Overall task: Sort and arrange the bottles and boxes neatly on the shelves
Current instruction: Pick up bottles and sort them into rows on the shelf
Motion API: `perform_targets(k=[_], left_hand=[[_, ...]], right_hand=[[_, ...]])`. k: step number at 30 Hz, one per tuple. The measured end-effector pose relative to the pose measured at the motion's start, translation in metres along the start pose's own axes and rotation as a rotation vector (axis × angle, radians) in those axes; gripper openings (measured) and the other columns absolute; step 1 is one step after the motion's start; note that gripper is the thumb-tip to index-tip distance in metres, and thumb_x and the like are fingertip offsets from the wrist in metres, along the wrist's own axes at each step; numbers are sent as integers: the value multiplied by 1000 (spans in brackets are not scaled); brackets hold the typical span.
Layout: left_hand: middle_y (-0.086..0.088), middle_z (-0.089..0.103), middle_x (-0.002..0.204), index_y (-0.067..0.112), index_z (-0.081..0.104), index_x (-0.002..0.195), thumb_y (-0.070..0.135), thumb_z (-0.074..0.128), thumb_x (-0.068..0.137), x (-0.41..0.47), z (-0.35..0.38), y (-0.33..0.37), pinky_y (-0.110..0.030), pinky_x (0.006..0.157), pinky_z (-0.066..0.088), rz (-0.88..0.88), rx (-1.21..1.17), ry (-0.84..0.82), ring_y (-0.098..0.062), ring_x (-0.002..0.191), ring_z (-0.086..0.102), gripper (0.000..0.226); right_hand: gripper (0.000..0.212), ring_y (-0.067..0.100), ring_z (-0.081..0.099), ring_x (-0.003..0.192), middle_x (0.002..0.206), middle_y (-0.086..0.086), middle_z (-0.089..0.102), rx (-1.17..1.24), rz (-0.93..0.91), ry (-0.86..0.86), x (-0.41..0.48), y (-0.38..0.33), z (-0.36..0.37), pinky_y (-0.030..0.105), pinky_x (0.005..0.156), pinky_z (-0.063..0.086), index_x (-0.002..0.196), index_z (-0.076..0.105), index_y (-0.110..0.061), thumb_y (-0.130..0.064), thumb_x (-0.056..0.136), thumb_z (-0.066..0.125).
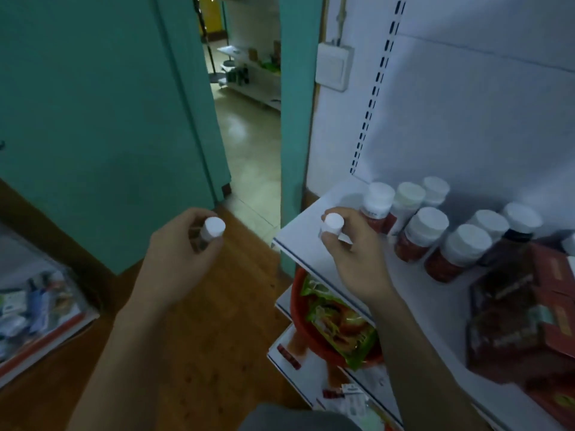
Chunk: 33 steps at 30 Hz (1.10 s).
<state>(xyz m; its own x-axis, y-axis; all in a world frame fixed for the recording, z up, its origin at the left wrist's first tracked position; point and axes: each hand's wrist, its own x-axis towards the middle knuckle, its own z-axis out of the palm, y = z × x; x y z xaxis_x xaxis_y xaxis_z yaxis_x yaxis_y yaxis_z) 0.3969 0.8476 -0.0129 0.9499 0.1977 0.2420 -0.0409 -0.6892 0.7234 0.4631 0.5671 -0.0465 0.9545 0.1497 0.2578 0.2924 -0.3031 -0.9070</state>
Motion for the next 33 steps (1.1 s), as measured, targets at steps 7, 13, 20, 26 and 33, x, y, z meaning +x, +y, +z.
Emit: perform_targets(k=[7,13,20,26,33], left_hand=[[24,66,108,35,62,114,25,73,91,93,57,8,-24,83,54,94,-147,-157,4,100,64,27],[20,68,106,32,63,111,20,74,89,157,126,20,-21,79,54,229,-248,-368,-1,102,64,26],[20,69,104,33,66,109,23,76,88,234,216,48,-21,80,53,237,-419,-650,0,96,66,25],[6,66,114,23,65,114,18,76,88,243,271,68,-28,85,57,358,-415,-682,-7,98,63,29],[4,67,107,19,65,110,21,77,86,239,287,70,-26,82,52,398,-398,-474,-11,94,61,27]], right_hand=[[16,12,53,80,97,2,57,-46,122,298,103,17,37,15,68,40,115,48,-15,-9,100,51],[18,19,46,103,113,4,47,-189,306,712,118,63,9,30,87,36,119,44,-17,-16,102,50],[17,-3,51,94,108,-6,57,-231,406,853,96,85,-35,12,84,38,116,48,-34,-28,101,52],[20,-12,55,99,105,-18,63,-274,468,1059,76,94,-71,8,86,39,117,57,-25,-30,98,61],[21,5,55,96,100,-6,63,-372,325,874,107,103,-56,17,79,43,103,68,-31,-28,82,69]])
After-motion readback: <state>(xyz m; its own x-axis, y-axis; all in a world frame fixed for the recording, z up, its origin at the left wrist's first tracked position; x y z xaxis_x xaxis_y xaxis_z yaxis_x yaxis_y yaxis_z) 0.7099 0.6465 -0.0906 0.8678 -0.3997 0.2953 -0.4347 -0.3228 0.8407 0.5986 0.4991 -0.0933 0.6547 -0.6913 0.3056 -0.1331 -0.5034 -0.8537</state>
